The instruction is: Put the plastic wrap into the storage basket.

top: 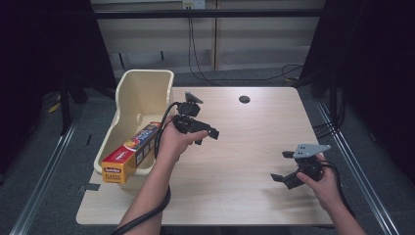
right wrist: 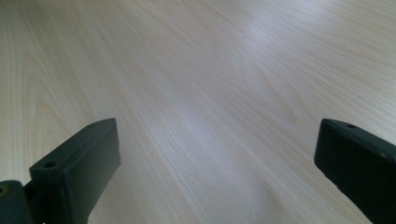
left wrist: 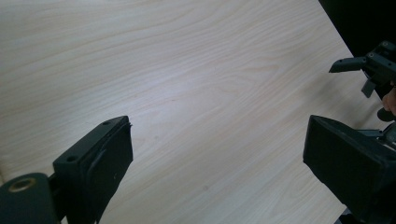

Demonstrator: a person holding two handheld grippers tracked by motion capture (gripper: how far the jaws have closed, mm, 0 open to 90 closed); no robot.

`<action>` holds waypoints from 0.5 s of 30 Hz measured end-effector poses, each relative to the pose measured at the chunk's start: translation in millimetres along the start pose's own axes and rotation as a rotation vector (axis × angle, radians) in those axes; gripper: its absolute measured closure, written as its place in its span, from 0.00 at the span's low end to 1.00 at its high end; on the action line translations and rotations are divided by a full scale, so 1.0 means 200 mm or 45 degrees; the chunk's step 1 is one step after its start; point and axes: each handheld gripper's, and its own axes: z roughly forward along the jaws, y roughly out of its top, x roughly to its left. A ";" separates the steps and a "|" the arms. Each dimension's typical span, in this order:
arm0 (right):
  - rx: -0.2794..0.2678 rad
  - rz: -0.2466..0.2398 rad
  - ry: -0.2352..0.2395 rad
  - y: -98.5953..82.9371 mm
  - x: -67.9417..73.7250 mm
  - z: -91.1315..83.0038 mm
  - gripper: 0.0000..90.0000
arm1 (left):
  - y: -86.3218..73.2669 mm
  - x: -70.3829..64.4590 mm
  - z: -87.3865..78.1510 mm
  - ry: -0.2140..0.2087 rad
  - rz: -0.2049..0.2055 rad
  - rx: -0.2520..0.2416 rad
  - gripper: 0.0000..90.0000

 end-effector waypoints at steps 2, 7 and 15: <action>0.000 0.002 0.002 0.00 0.00 0.00 0.00 | -0.01 0.01 0.02 -0.006 0.004 -0.004 0.09; 0.001 0.001 -0.001 0.00 0.00 0.00 0.00 | -0.04 0.01 0.05 -0.007 0.002 -0.008 0.09; 0.006 0.002 -0.002 0.00 0.00 0.00 0.00 | -0.08 0.02 0.11 -0.020 0.001 0.009 0.09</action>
